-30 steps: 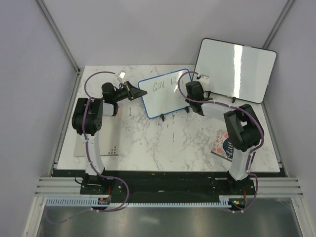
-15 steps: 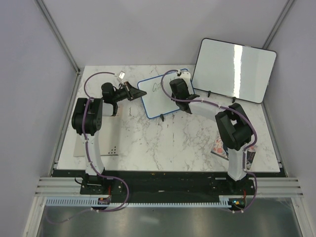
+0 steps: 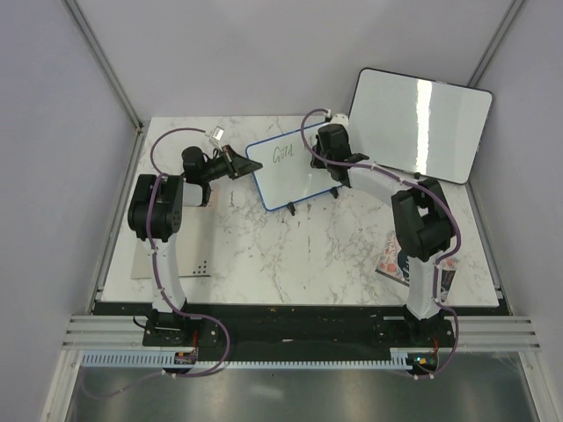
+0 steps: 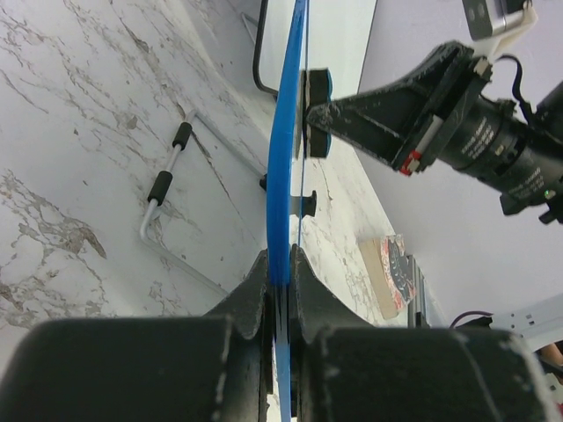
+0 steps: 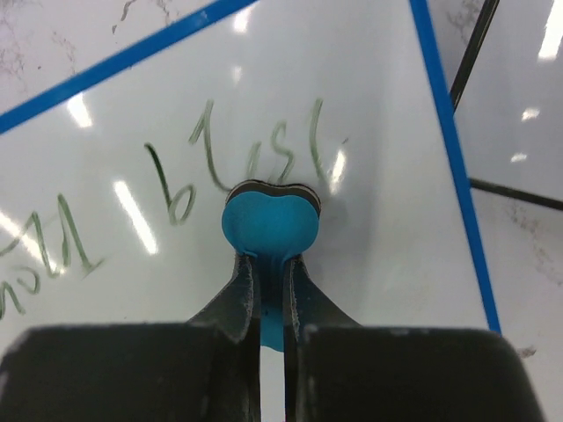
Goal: Erase the whiteboard
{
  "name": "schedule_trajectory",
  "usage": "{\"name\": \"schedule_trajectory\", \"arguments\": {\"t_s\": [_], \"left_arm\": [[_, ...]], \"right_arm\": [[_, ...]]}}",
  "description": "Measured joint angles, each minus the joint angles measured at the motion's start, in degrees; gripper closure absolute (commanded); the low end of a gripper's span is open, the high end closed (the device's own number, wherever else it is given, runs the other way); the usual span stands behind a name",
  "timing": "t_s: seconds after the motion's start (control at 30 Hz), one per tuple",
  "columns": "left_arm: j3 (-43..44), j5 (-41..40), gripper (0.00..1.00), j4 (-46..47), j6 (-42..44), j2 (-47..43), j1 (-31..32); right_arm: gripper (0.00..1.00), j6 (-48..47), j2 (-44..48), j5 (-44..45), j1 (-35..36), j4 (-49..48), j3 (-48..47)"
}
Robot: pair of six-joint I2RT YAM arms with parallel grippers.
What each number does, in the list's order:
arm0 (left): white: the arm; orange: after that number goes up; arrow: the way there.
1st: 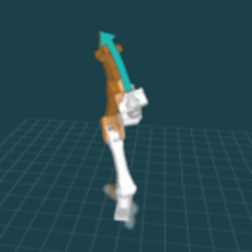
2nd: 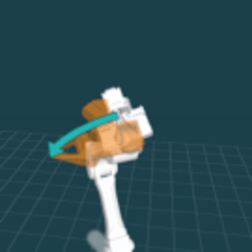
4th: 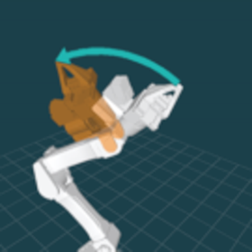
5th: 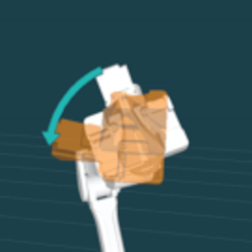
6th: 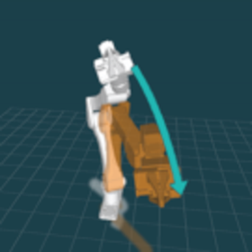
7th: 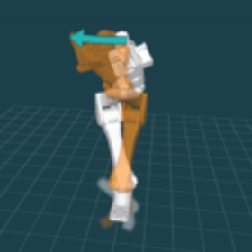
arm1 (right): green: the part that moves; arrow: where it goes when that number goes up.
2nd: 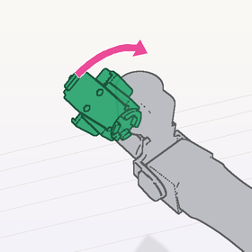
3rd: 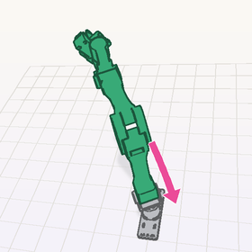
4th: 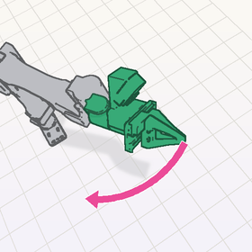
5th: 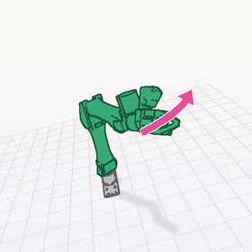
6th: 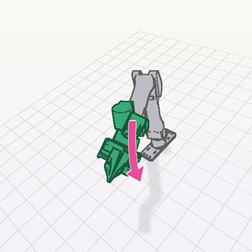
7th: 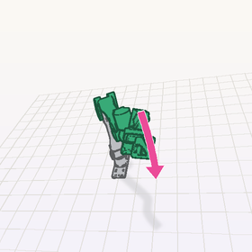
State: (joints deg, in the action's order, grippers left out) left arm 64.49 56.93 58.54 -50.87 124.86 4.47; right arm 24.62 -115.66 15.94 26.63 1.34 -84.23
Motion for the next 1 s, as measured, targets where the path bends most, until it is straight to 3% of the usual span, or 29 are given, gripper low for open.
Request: {"name": "schedule_trajectory", "arguments": {"t_s": [0.67, 0.87, 1.0], "left_arm": [[0.33, 0.28, 0.98, -8.11, 4.63, -2.47, 0.50], [0.42, 0.48, 0.98, -9.42, 5.60, -2.67, 0.50], [0.46, 0.70, 0.98, -9.70, 6.05, -2.67, 0.50]], "right_arm": [[1.00, -10.27, -8.20, -7.72, -4.79, 5.29, -18.14], [1.00, -13.20, -8.22, -5.90, -0.20, 4.66, -18.25], [1.00, -14.05, -8.50, -4.48, 6.45, 3.91, -18.18]]}}
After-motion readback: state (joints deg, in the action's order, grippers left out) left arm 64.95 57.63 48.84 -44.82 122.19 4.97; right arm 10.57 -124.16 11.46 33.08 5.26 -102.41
